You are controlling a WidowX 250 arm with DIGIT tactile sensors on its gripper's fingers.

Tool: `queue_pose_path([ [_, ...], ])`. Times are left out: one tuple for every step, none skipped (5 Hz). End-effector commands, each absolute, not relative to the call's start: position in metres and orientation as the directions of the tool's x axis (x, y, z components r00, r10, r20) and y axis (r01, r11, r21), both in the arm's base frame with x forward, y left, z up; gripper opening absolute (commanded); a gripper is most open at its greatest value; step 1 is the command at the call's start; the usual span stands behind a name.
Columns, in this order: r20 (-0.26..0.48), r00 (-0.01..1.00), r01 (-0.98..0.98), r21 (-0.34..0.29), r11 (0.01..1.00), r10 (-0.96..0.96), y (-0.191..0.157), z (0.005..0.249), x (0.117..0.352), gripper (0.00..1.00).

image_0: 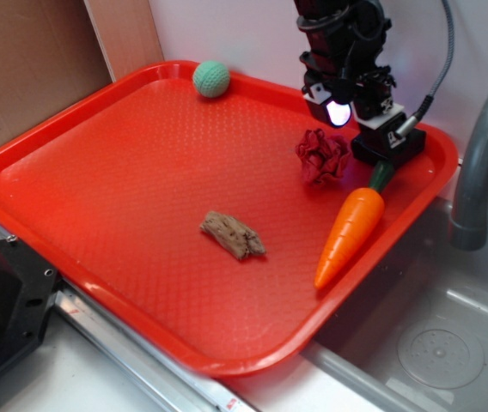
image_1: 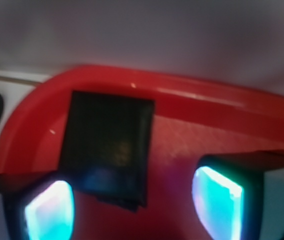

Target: Grab the black box.

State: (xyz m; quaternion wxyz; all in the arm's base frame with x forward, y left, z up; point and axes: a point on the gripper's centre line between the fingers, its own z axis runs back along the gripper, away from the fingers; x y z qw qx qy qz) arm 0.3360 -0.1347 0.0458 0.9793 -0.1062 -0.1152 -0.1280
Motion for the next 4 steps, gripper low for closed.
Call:
queue_pose_path([
  [0.365,0.903,0.320,-0.215,0.923,-0.228,-0.142,0.083,0.330,1.00],
  [0.365,0.903,0.320,-0.215,0.923,-0.228,-0.142,0.083,0.330,1.00],
  [0.335,0.917,0.312,-0.262,0.913,-0.217,-0.169,0.077,0.340,1.00],
  [0.311,0.922,0.315,-0.250,0.915,-0.232,-0.185,0.071,0.345,1.00],
])
